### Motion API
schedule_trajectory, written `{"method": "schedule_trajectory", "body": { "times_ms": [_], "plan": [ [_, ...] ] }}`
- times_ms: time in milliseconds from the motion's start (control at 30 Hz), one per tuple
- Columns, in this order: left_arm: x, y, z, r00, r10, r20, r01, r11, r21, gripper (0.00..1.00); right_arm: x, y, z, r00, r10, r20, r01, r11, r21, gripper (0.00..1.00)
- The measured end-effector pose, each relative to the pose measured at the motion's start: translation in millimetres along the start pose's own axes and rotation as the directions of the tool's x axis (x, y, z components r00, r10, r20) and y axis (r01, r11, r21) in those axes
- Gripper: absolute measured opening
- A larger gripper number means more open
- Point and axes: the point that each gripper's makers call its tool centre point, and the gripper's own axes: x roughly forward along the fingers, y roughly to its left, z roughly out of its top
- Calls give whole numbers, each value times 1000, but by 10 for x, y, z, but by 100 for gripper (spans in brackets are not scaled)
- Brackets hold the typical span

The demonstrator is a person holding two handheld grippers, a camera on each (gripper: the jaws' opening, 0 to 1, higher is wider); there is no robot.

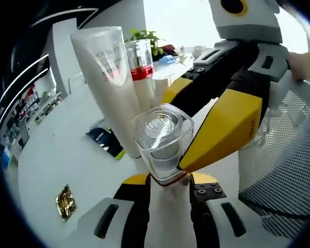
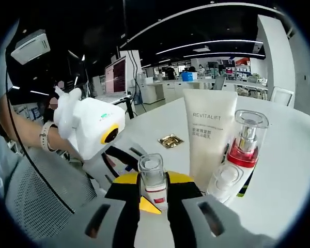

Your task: Arrange the skincare products in the storage area until every visible bottle or jar stands upright without overlapping.

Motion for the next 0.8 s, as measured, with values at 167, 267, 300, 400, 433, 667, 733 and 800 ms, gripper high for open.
{"method": "schedule_trajectory", "body": {
  "times_ms": [167,267,300,400,433,667,733,800],
  "plan": [
    [-32,-24,49,1000,6,11,-6,1000,22,26,-29,17,-14,1000,3,-8,-3,1000,-5,20],
    [-34,-44,48,1000,6,7,-6,999,35,26,-45,13,-12,1000,2,-12,-2,1000,-9,20],
    [-36,-54,46,1000,2,6,-2,999,38,26,-49,15,-16,1000,3,-15,-3,1000,-11,21],
    [-50,-72,32,1000,-4,-1,4,999,48,29,-63,10,-18,1000,1,-16,-1,1000,-14,22],
    [-59,-74,26,1000,-5,-6,5,999,49,29,-65,10,-14,1000,0,-16,0,1000,-14,22],
    [-217,-41,-76,996,8,-94,0,997,82,32,-51,-19,-10,999,1,-32,-2,999,-36,23],
    [-257,-101,-68,996,-9,-91,14,998,58,35,-45,-19,-20,999,6,-38,-8,999,-38,23],
    [-293,-138,-88,994,-13,-105,17,999,41,34,-32,-13,-39,999,18,-49,-20,999,-37,23]
  ]
}}
